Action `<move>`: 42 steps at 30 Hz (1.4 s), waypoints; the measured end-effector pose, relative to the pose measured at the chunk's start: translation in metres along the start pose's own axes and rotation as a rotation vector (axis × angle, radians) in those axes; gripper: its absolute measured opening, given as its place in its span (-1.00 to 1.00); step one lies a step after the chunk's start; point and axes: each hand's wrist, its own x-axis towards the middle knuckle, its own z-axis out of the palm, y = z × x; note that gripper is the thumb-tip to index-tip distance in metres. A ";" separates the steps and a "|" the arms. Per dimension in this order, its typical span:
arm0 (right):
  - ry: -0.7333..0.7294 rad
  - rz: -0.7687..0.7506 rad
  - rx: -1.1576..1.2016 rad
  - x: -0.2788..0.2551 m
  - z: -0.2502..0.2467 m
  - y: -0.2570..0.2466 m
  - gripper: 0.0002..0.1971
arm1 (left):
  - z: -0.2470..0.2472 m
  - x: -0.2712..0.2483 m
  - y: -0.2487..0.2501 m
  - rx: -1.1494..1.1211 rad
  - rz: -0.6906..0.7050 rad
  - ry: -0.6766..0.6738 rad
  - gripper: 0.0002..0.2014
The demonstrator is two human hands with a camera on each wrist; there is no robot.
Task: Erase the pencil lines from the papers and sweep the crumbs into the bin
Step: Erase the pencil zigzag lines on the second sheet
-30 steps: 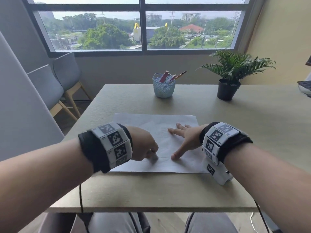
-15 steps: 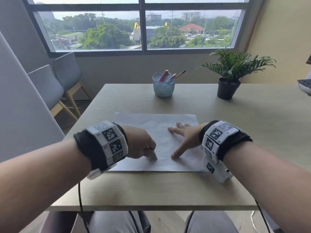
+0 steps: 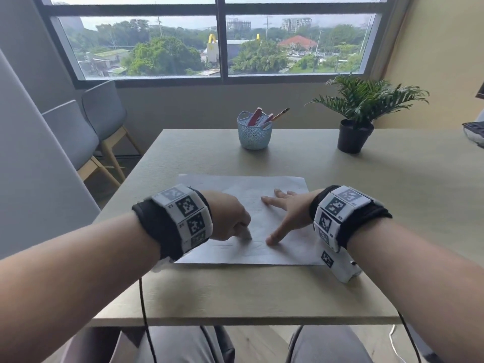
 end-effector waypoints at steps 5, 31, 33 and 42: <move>-0.002 -0.006 0.012 0.001 0.000 0.000 0.20 | 0.002 -0.008 0.009 0.033 0.037 -0.065 -0.77; -0.005 0.030 -0.054 -0.019 0.007 0.008 0.13 | -0.008 0.006 0.006 -0.104 -0.106 -0.021 -0.67; -0.002 0.017 -0.042 -0.020 0.006 0.007 0.13 | -0.010 0.008 0.008 -0.098 -0.112 -0.010 -0.69; -0.001 -0.002 -0.031 -0.016 0.006 0.006 0.13 | -0.023 0.012 0.017 0.069 -0.073 -0.102 -0.65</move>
